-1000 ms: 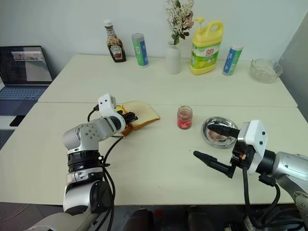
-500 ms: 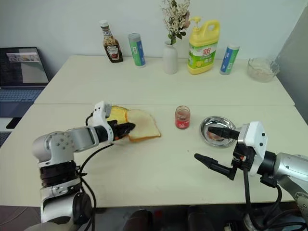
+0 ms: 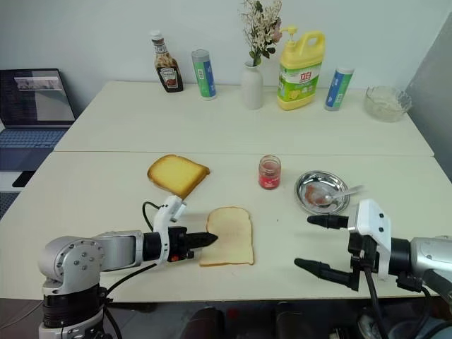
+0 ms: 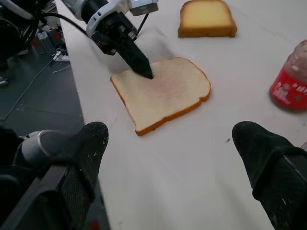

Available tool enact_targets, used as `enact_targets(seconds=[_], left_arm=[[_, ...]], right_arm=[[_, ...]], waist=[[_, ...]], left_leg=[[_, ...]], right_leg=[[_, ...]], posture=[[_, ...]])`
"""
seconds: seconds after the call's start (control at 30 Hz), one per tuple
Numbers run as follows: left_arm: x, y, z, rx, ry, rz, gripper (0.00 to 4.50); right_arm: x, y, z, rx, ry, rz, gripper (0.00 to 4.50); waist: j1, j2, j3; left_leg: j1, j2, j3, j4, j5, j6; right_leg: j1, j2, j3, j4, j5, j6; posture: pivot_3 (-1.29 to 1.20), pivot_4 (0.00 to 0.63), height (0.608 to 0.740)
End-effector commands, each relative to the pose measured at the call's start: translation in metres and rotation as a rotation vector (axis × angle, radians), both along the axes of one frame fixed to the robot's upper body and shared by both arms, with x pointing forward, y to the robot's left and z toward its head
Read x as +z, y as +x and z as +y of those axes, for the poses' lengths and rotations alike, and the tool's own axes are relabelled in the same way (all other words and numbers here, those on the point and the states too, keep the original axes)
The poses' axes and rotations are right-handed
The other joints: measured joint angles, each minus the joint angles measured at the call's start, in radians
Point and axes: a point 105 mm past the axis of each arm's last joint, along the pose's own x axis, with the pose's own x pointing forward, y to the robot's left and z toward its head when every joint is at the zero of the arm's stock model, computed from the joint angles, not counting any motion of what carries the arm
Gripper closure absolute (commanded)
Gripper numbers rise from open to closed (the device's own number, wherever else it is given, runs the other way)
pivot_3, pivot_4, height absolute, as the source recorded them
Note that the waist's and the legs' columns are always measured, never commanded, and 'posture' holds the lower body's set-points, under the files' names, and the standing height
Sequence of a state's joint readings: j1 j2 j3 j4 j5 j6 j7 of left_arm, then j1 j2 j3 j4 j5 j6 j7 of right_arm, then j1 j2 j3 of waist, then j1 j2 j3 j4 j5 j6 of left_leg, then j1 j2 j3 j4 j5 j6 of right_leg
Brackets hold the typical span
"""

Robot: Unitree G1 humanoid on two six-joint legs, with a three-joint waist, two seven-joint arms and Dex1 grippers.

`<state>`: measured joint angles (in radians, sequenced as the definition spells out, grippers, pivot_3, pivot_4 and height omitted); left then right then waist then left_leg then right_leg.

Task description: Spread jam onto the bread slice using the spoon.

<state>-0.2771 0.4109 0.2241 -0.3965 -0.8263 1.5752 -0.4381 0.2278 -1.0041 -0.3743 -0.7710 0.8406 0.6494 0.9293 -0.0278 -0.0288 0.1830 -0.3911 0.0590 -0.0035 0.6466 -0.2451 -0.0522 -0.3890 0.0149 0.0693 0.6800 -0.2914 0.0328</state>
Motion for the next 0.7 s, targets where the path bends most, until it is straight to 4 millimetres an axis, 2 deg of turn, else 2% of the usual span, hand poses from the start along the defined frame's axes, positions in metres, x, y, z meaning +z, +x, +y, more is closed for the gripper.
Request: enact_targets(seconds=[0.03,0.33,0.47,0.7], left_arm=[[0.007,0.001,-0.015,-0.072,-0.011,-0.063,4.46],[0.003,0.007,-0.021,-0.114,0.011,-0.101,4.46],[0.001,0.007,-0.013,-0.098,0.053,-0.116,3.59],[0.007,0.003,0.004,-0.032,0.099,-0.169,1.39]], right_arm=[[0.005,-0.003,0.000,0.029,-0.035,-0.032,0.00],[0.000,-0.003,0.001,0.025,-0.051,-0.038,0.00],[0.000,-0.003,0.001,0.023,-0.052,-0.044,0.00],[-0.001,-0.003,-0.001,0.015,-0.050,-0.048,0.00]], waist=[[0.000,0.000,0.000],[0.000,0.000,0.000],[0.000,0.000,0.000],[-0.001,0.000,0.000]], left_leg=[[0.000,0.000,0.000,0.000,0.000,0.000],[0.000,0.000,0.000,0.000,0.000,0.000],[0.000,0.000,0.000,0.000,0.000,0.000],[0.000,0.000,0.000,0.000,0.000,0.000]], right_leg=[[0.000,0.000,0.000,0.000,0.000,0.000],[0.000,0.000,0.000,0.000,0.000,0.000],[0.000,0.000,0.000,0.000,0.000,0.000],[0.000,0.000,0.000,0.000,0.000,0.000]], posture=[[0.00,0.150,0.740],[0.00,0.150,0.740],[0.00,0.150,0.740],[0.00,0.150,0.740]])
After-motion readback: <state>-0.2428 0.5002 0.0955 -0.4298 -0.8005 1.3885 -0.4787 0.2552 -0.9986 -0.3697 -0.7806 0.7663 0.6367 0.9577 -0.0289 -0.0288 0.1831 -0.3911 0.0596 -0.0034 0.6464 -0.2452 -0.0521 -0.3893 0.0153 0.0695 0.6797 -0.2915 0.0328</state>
